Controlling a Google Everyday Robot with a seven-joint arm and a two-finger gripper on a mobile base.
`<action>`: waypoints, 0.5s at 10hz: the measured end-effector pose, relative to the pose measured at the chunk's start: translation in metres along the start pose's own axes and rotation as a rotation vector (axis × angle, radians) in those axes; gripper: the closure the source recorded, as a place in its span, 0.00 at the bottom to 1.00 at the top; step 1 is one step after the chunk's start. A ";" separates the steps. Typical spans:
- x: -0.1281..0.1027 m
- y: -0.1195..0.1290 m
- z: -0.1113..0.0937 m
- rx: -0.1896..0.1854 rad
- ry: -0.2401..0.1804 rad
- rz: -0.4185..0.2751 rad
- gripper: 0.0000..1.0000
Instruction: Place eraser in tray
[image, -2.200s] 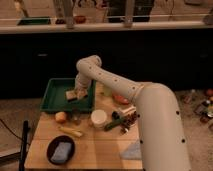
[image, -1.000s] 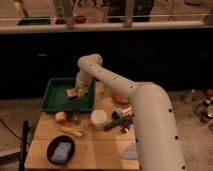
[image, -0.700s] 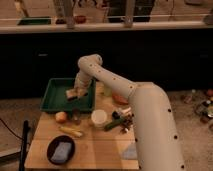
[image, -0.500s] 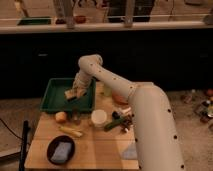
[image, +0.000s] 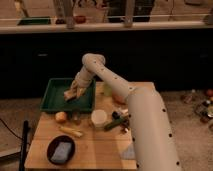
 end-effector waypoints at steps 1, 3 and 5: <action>-0.001 0.000 0.001 -0.006 -0.026 -0.014 1.00; -0.003 0.000 0.005 -0.031 -0.065 -0.060 1.00; -0.006 -0.002 0.010 -0.058 -0.072 -0.121 1.00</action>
